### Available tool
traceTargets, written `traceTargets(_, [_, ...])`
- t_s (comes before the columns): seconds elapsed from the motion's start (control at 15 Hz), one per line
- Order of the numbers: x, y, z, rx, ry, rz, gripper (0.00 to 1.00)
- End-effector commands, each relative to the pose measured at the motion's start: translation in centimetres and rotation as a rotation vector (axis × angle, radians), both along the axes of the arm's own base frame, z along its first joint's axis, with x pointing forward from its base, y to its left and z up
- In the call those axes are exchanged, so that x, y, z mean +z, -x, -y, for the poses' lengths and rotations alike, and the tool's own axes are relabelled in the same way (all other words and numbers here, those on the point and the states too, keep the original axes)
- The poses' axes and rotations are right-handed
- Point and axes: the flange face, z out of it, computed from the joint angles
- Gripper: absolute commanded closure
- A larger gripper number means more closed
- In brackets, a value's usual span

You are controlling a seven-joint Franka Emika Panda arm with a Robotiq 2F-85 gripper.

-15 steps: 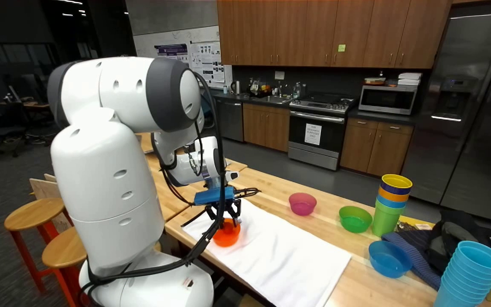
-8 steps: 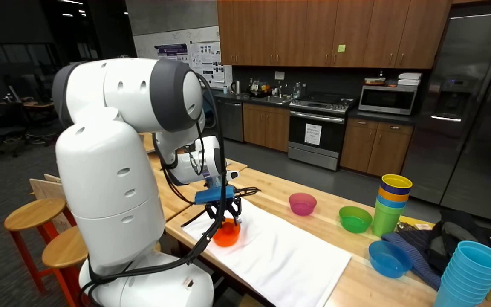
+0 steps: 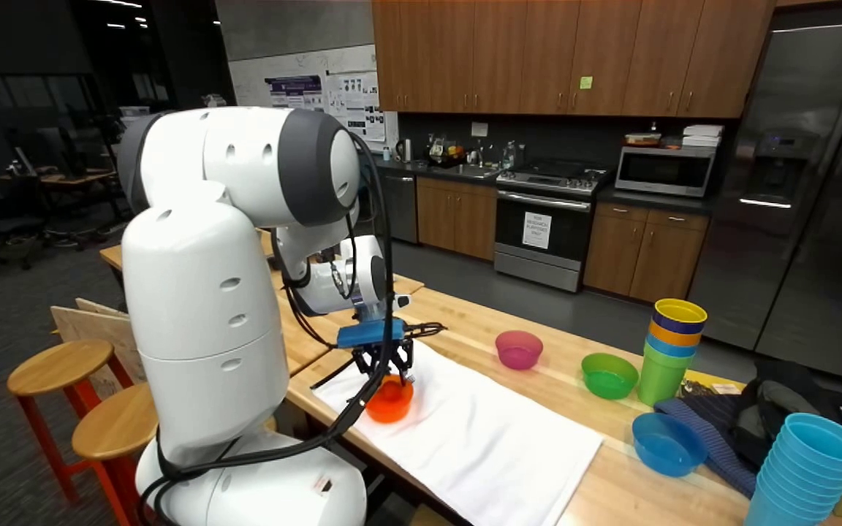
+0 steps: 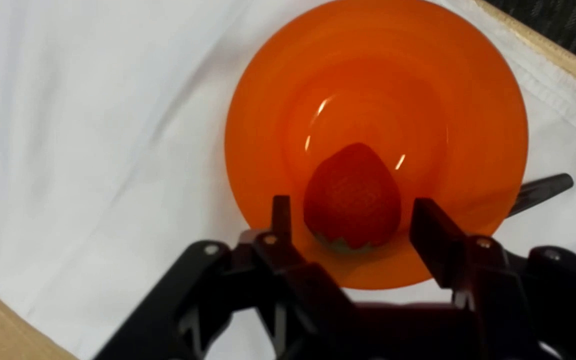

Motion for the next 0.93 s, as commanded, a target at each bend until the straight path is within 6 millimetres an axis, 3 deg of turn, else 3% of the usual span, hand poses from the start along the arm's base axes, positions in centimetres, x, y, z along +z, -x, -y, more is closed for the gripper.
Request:
traceTargets(0.0, [-0.40,-0.59,-0.19,0.004,-0.022,-0.018,0.38])
traceTargets(0.2, [-0.54,-0.53,-0.34,0.005,-0.026,-0.026,0.40])
traceTargets(0.33, [-0.52,-0.51,-0.16,0.004,-0.022,-0.026,0.29])
traceTargets(0.4, [-0.57,-0.43,-0.31,-0.001,-0.023,-0.026,0.35])
traceTargets(0.47, [-0.58,-0.43,-0.20,0.001,-0.020,-0.025,0.60])
traceTargets(0.6, [-0.61,-0.36,-0.25,-0.005,-0.020,-0.027,0.60])
traceTargets(0.73, [-0.57,-0.39,-0.06,-0.005,-0.022,-0.027,0.74])
traceTargets(0.87, [-0.51,-0.37,0.01,-0.005,-0.024,-0.024,0.76])
